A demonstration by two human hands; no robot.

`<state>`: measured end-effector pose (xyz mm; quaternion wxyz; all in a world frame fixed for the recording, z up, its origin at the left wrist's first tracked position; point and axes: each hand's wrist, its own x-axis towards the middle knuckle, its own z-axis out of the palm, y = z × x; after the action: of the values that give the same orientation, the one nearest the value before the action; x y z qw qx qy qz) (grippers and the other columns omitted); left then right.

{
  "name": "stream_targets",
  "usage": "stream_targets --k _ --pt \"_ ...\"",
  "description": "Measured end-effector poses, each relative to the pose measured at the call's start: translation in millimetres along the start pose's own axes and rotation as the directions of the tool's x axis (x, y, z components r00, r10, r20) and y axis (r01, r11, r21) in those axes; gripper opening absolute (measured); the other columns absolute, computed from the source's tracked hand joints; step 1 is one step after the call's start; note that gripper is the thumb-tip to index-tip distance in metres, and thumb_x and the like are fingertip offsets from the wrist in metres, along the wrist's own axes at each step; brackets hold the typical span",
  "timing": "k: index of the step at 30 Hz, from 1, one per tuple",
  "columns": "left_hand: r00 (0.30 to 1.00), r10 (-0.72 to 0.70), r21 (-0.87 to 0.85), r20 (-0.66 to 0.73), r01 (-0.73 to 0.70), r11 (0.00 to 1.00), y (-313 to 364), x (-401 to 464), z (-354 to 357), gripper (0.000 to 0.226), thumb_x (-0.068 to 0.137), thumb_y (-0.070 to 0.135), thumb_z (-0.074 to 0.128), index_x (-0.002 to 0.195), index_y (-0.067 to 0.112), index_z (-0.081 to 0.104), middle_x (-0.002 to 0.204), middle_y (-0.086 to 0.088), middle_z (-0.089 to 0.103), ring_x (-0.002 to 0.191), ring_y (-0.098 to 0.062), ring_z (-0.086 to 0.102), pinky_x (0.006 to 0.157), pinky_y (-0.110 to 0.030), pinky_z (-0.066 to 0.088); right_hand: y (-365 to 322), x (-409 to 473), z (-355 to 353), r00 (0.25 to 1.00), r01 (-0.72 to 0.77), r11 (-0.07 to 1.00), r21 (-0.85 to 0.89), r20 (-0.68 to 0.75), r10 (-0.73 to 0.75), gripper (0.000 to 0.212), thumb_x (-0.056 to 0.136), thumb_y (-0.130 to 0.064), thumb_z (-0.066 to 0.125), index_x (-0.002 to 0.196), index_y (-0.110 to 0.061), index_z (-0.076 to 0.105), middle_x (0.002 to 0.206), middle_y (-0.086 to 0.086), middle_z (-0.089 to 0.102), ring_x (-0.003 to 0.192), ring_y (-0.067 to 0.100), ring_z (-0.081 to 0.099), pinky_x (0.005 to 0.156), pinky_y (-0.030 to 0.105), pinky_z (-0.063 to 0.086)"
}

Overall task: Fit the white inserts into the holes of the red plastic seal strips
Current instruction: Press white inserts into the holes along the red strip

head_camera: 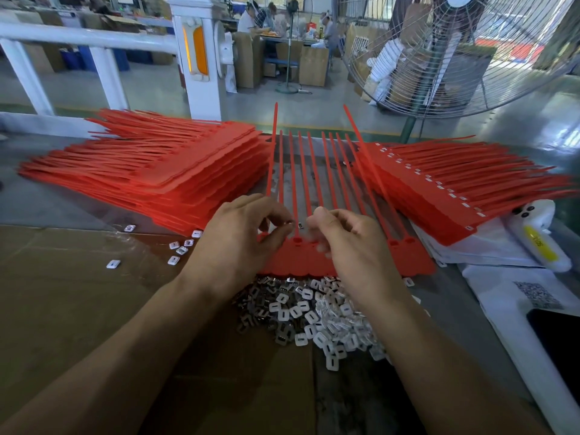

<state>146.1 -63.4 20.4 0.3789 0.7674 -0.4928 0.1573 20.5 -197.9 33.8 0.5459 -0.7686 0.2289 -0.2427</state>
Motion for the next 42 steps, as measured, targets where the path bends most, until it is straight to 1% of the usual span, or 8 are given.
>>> stream_targets --k 2,6,13,17,21,32,38,42 --pt "0.998 -0.063 0.063 0.032 0.061 0.996 -6 0 0 0.005 0.090 0.030 0.072 0.096 0.029 0.071 0.091 0.017 0.064 0.088 -0.006 0.058 0.083 -0.033 0.047 1 1 -2 0.999 0.024 0.996 -0.087 -0.035 -0.027 0.024 0.103 -0.045 0.055 0.097 -0.030 0.073 0.088 -0.003 0.076 0.078 0.004 0.069 0.060 0.026 0.050" --pt "0.983 -0.141 0.162 0.119 0.121 0.979 -14 1 4 0.006 0.092 0.032 0.071 0.097 0.034 0.070 0.100 0.019 0.061 0.101 -0.009 0.052 0.089 -0.029 0.032 4 2 -5 0.999 0.037 0.984 -0.175 -0.019 -0.041 0.016 0.102 -0.033 0.060 0.096 -0.027 0.073 0.081 -0.011 0.073 0.080 -0.002 0.066 0.060 0.007 0.048" --pt "0.968 -0.190 0.229 0.164 0.150 0.962 -19 4 12 0.008 0.092 0.039 0.070 0.099 0.036 0.073 0.102 0.020 0.058 0.105 -0.007 0.046 0.092 -0.027 0.025 6 4 -6 1.000 0.029 0.969 -0.247 0.020 -0.025 0.017 0.102 -0.030 0.062 0.089 -0.027 0.073 0.077 -0.006 0.073 0.078 0.008 0.067 0.059 0.017 0.051" --pt "0.969 -0.191 0.223 0.157 0.154 0.963 -20 5 14 0.008 0.091 0.039 0.071 0.098 0.037 0.074 0.098 0.021 0.058 0.105 -0.007 0.047 0.092 -0.029 0.026 7 5 -7 1.000 0.024 0.964 -0.263 0.026 -0.017 0.016 0.102 -0.030 0.063 0.092 -0.023 0.074 0.074 -0.008 0.072 0.075 0.005 0.066 0.052 0.012 0.047" --pt "0.972 -0.191 0.210 0.133 0.161 0.964 -21 5 17 0.005 0.088 0.038 0.074 0.094 0.038 0.074 0.091 0.024 0.053 0.100 -0.007 0.046 0.091 -0.030 0.026 7 5 -7 1.000 0.012 0.964 -0.264 0.025 -0.006 0.018 0.101 -0.029 0.063 0.088 -0.024 0.073 0.061 -0.009 0.066 0.048 0.002 0.058 0.040 0.010 0.039" --pt "0.970 -0.197 0.193 0.144 0.167 0.967 -19 5 14 0.013 0.091 0.030 0.072 0.097 0.040 0.075 0.089 0.027 0.053 0.098 -0.004 0.043 0.092 -0.032 0.027 5 5 -9 0.999 0.021 0.958 -0.286 0.042 -0.010 0.016 0.102 -0.029 0.063 0.090 -0.024 0.072 0.065 -0.005 0.068 0.043 -0.001 0.054 0.040 0.010 0.038" --pt "0.970 -0.160 0.219 0.181 0.119 0.968 -17 0 10 0.036 0.092 0.009 0.058 0.107 0.038 0.074 0.109 0.018 0.065 0.107 -0.011 0.049 0.092 -0.034 0.030 1 0 -9 0.966 0.187 0.901 -0.391 0.238 -0.097 0.010 0.100 -0.027 0.066 0.104 -0.026 0.075 0.095 -0.017 0.072 0.085 -0.010 0.063 0.069 0.000 0.045" --pt "0.975 -0.175 0.183 0.134 0.149 0.972 -15 1 7 0.032 0.093 0.008 0.058 0.105 0.032 0.075 0.107 0.014 0.066 0.105 -0.015 0.053 0.093 -0.039 0.037 -2 -3 -2 0.876 0.373 0.808 -0.457 0.461 -0.144 0.014 0.094 -0.031 0.074 0.108 -0.031 0.077 0.103 -0.017 0.070 0.092 -0.003 0.063 0.080 0.012 0.049"
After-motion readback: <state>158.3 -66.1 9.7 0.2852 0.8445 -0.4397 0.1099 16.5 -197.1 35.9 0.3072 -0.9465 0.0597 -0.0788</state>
